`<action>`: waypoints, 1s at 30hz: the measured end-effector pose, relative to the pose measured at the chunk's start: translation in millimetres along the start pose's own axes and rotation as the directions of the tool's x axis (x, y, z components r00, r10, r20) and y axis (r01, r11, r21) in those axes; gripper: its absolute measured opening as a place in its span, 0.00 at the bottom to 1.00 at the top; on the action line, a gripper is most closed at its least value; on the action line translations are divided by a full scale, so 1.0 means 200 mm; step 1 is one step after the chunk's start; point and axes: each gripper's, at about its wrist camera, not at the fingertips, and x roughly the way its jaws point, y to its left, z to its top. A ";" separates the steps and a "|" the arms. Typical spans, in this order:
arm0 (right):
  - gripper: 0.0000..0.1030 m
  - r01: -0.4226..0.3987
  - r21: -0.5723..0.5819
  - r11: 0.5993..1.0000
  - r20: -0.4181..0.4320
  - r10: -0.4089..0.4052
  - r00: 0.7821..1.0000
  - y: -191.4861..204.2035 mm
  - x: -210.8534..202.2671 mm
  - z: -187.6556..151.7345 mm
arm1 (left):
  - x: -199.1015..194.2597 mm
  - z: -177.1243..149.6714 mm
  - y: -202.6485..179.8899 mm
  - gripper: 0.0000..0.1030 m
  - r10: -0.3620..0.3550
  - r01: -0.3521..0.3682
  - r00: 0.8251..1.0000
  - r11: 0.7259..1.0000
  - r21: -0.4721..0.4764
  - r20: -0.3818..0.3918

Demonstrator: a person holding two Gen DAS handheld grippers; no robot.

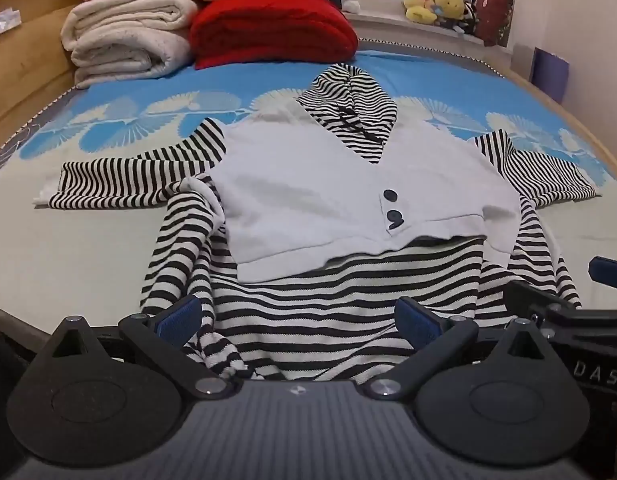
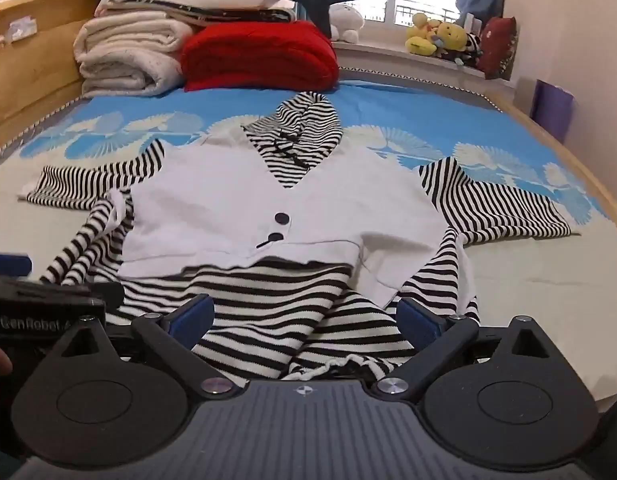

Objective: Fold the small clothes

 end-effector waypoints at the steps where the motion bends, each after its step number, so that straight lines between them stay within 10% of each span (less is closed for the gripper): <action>1: 0.95 0.003 0.000 1.000 0.002 -0.003 1.000 -0.01 0.00 0.00 | 0.01 -0.03 -0.03 0.99 0.005 -0.005 1.000 1.000 -0.004 0.003; 30: 0.95 0.028 -0.048 0.998 0.017 -0.027 0.999 0.03 0.04 -0.01 | 0.06 -0.10 -0.04 0.99 0.036 -0.036 0.999 0.999 -0.029 -0.028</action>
